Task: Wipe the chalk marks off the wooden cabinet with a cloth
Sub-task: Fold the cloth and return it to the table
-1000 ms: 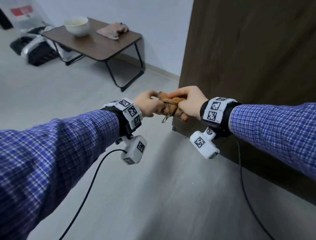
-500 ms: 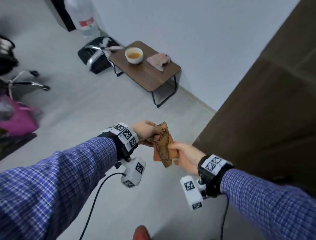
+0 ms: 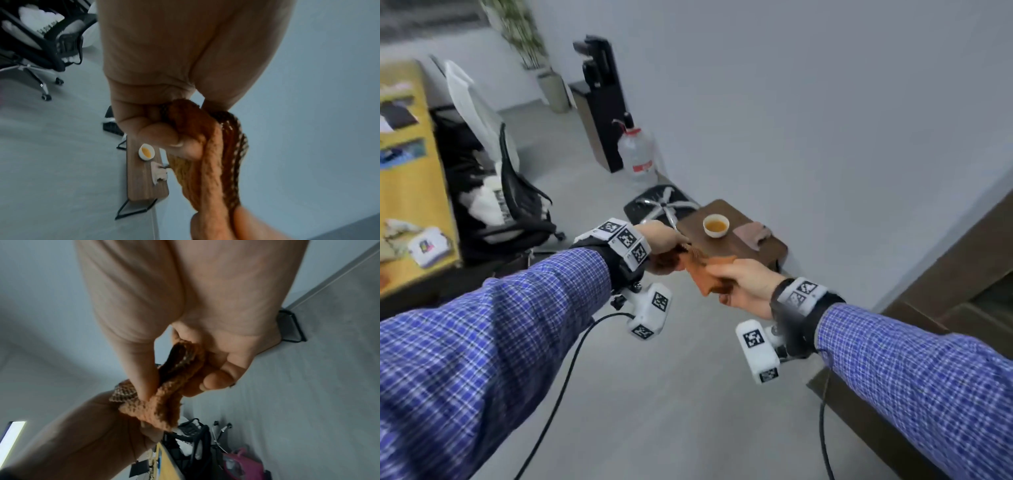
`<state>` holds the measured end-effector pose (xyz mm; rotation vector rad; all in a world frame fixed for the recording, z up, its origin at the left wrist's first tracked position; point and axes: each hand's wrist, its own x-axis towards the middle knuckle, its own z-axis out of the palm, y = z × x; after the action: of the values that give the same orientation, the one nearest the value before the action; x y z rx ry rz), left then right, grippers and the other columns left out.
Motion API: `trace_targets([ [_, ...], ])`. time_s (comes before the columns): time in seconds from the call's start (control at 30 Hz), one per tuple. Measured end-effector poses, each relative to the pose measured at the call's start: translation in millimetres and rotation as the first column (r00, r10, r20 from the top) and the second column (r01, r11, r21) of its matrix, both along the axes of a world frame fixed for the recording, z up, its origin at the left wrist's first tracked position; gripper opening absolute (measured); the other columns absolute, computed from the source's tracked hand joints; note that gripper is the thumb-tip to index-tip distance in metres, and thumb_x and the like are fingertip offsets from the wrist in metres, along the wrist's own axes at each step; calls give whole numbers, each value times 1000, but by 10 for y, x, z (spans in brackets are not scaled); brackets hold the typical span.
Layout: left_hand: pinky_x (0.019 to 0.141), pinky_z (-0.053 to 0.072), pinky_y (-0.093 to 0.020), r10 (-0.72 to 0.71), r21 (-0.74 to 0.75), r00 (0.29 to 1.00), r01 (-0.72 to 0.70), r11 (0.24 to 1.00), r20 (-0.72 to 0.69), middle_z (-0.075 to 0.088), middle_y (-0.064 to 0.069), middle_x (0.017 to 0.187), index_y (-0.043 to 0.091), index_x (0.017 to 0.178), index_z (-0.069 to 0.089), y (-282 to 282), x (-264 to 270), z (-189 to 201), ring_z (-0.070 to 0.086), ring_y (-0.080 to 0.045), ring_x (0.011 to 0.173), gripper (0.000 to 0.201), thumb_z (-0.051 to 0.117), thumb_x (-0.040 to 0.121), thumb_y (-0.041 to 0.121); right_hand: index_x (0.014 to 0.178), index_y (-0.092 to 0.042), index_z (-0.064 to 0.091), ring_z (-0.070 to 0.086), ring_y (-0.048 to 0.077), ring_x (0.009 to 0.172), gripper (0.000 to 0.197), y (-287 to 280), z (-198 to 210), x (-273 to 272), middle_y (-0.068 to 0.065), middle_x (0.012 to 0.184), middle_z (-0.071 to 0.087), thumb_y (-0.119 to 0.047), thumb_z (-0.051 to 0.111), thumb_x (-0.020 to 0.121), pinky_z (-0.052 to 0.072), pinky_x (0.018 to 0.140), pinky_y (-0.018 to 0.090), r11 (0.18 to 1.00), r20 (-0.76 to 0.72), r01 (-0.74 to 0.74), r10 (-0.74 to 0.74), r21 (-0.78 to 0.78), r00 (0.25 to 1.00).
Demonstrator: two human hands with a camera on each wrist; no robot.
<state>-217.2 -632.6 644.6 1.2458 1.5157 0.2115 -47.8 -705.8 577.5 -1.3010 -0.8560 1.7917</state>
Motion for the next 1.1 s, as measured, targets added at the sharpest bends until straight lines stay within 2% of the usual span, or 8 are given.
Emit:
trace_targets([
  [0.2, 56, 45, -24, 47, 45, 993, -53, 998, 112, 61, -7, 71, 13, 83, 57, 382, 31, 552, 55, -17, 55, 22, 54, 103, 21, 106, -13, 64, 60, 24, 77, 25, 687, 509, 147, 11, 91, 67, -32, 68, 89, 43, 59, 27, 946, 17, 323, -323, 15, 946],
  [0.37, 72, 47, -28, -162, -25, 978, 167, 986, 130, 63, -1, 75, 22, 96, 64, 809, 356, 648, 58, -17, 64, 37, 57, 95, 58, 87, -12, 68, 60, 24, 59, 67, 1396, 405, 416, 3, 59, 64, -75, 61, 66, 43, 58, 33, 928, 241, 373, -366, 15, 899],
  [0.47, 76, 53, -29, -188, -48, 982, 187, 981, -4, 69, 1, 70, 16, 93, 68, 1147, 554, 458, 67, -15, 68, 31, 68, 92, 47, 94, -12, 65, 51, 15, 37, 55, 1675, 383, 572, -1, 43, 54, -65, 63, 80, 38, 41, 22, 928, 176, 364, -345, -86, 922],
  [0.57, 74, 57, -29, -86, -32, 993, 84, 996, -79, 71, -1, 67, 14, 87, 67, 1526, 714, 241, 72, -15, 65, 16, 67, 96, 28, 112, -11, 68, 57, 10, 42, 42, 1935, 321, 704, 3, 67, 67, -45, 67, 86, 38, 38, 18, 956, 63, 271, -265, -117, 962],
  [0.73, 82, 61, -41, 110, -39, 993, -108, 993, 47, 75, -15, 93, 8, 105, 61, 2111, 878, 68, 74, -31, 85, 14, 64, 96, 18, 128, -7, 55, 67, 24, 92, 35, 2410, 156, 885, 14, 107, 70, -9, 56, 94, 57, 69, 35, 942, -29, 263, -275, -209, 961],
  [0.83, 72, 60, -37, 142, 46, 987, -146, 988, 75, 67, -12, 101, 13, 104, 59, 2544, 953, -68, 66, -28, 94, 13, 65, 93, 13, 131, -4, 52, 65, 30, 107, 35, 2770, 78, 964, 18, 120, 67, -8, 55, 96, 55, 85, 42, 940, -8, 277, -284, -198, 959],
  [0.97, 80, 62, -45, 42, 53, 996, -47, 997, 83, 72, -16, 100, 14, 96, 66, 3155, 1065, -181, 72, -33, 97, 18, 75, 82, 19, 122, -9, 59, 68, 26, 99, 29, 3328, -13, 1121, 13, 110, 72, -14, 61, 93, 55, 64, 32, 922, 28, 359, -359, -147, 933],
  [1.1, 81, 63, -44, -35, 168, 998, 27, 985, 44, 70, -12, 105, 16, 112, 64, 3981, 1215, -465, 71, -27, 95, 68, 86, 52, 39, 121, 1, 57, 67, 24, 76, 28, 3851, -105, 1289, 14, 92, 69, -8, 61, 94, 50, 45, 26, 886, 74, 452, -446, -104, 892],
])
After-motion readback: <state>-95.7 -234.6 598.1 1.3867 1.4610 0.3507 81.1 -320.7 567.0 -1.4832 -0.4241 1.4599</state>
